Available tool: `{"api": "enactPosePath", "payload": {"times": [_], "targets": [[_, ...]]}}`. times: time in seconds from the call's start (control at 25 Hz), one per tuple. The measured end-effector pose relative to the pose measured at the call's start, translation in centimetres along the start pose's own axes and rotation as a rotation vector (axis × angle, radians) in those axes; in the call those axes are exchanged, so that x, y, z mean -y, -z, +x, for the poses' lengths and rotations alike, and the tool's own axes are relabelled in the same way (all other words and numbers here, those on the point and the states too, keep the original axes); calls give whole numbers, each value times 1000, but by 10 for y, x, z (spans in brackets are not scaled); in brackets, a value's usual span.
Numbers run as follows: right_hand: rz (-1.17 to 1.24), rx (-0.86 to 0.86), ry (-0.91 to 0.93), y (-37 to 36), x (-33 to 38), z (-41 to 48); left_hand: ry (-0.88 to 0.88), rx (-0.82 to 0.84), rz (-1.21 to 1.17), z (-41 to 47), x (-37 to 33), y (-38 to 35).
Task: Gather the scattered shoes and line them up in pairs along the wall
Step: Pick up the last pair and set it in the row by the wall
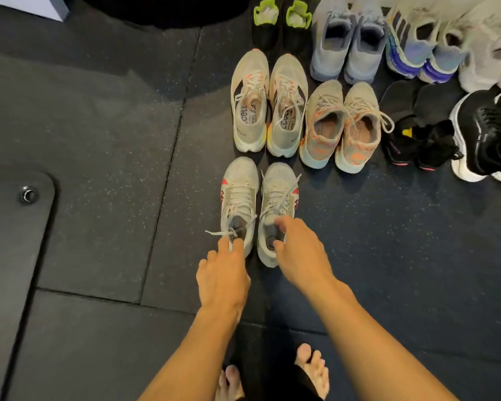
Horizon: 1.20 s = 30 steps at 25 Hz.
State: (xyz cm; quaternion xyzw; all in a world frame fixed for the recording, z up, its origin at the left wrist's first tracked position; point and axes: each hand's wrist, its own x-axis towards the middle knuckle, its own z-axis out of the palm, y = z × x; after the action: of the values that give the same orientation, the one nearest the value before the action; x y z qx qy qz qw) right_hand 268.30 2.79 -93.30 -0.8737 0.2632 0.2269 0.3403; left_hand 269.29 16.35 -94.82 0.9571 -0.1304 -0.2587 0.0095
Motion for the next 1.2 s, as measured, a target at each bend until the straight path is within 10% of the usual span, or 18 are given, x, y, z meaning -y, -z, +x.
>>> {"api": "enactPosePath", "payload": {"times": [0.56, 1.2], "targets": [[120, -147, 267, 347, 107, 55, 62, -297, -402, 116, -176, 340], [114, -59, 318, 324, 84, 343, 152, -335, -631, 381, -234, 246]]}}
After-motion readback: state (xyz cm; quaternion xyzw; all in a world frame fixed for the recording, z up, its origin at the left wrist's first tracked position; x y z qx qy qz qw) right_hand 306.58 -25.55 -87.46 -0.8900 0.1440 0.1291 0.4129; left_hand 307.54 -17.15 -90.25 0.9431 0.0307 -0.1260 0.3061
